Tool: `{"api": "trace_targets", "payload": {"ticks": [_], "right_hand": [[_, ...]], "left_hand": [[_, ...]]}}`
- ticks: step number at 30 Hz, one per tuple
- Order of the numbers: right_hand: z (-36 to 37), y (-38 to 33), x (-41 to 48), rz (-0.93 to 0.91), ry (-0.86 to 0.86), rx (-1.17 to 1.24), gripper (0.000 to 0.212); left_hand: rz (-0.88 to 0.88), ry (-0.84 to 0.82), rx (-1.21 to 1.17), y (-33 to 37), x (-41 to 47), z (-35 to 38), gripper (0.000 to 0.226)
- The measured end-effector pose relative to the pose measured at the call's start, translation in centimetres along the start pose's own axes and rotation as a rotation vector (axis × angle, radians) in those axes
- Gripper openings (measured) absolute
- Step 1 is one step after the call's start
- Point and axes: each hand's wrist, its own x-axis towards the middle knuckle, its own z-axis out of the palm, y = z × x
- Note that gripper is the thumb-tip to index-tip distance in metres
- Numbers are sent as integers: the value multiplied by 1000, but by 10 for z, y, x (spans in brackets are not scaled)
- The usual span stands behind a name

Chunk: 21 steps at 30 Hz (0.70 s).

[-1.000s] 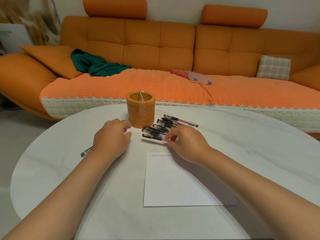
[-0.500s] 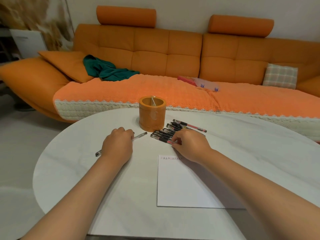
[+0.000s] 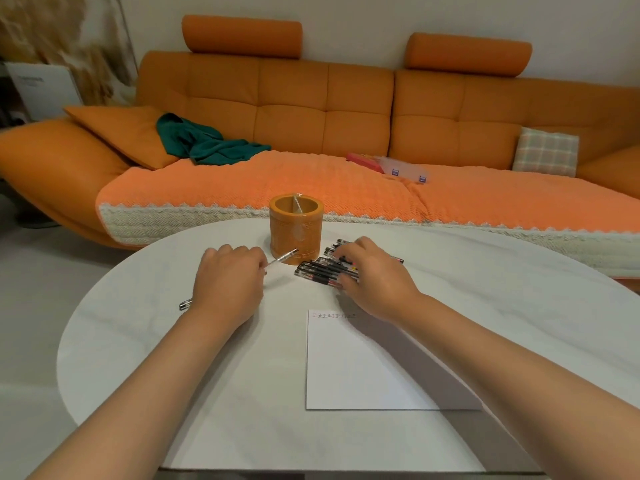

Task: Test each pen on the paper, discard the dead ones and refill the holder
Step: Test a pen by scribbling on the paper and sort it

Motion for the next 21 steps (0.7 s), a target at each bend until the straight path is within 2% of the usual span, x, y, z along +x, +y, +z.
{"api": "trace_targets", "payload": {"ticks": [4,6,9,11,17,21], "right_hand": [[-13,-11,-7,-122,66,28,55],[-15,-13,-11,-188,15,-16,49],[-15,-9,-19,-266,-23,-83,26],[-18,-2,-26,-256,-31,-82,22],[-34,29,-42,-91,-11,-54,20],[-29,37,-56,-122,5,-142,23]], "left_hand": [[103,-61,-362,21,-16,-10,21],[158,-114,-488,31,-23,-6,19],[187,-154,-627,45,-26,-4,17],[175,-174,-647,47,-26,-4,18],[115,-246,-499,42,-25,-1,22],[134,-212,-506,55,-29,2,22]]}}
